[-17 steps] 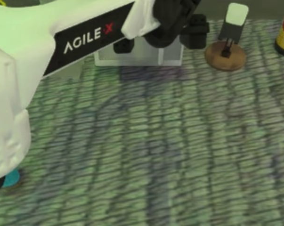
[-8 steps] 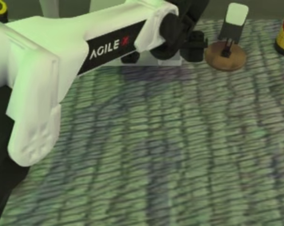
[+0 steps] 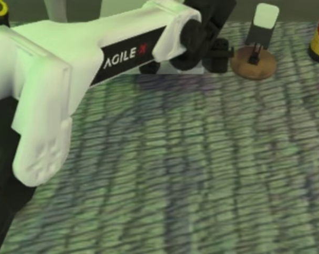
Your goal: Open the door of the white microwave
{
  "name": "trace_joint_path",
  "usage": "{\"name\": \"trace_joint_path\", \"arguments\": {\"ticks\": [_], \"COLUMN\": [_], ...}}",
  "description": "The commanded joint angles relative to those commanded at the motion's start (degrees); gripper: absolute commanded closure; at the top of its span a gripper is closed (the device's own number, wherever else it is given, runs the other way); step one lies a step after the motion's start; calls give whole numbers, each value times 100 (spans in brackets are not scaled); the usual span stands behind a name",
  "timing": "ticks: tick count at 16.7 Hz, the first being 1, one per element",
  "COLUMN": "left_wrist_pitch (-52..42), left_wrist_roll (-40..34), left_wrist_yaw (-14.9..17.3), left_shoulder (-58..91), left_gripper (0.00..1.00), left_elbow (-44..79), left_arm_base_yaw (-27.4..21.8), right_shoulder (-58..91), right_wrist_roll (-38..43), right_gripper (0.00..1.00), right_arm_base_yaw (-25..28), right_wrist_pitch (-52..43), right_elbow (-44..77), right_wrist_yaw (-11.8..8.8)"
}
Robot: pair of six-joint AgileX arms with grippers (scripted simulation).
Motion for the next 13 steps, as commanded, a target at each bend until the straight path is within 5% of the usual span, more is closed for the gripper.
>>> {"name": "trace_joint_path", "arguments": {"ticks": [10, 13], "left_wrist_pitch": [0, 0], "left_wrist_roll": [0, 0], "left_wrist_yaw": [0, 0], "left_shoulder": [0, 0], "left_gripper": [98, 100], "left_elbow": [0, 0], "left_arm_base_yaw": [0, 0], "right_shoulder": [0, 0], "right_wrist_roll": [0, 0], "right_gripper": [0, 0], "right_arm_base_yaw": [0, 0], "right_wrist_pitch": [0, 0], "right_elbow": [0, 0], "right_wrist_yaw": [0, 0]}}
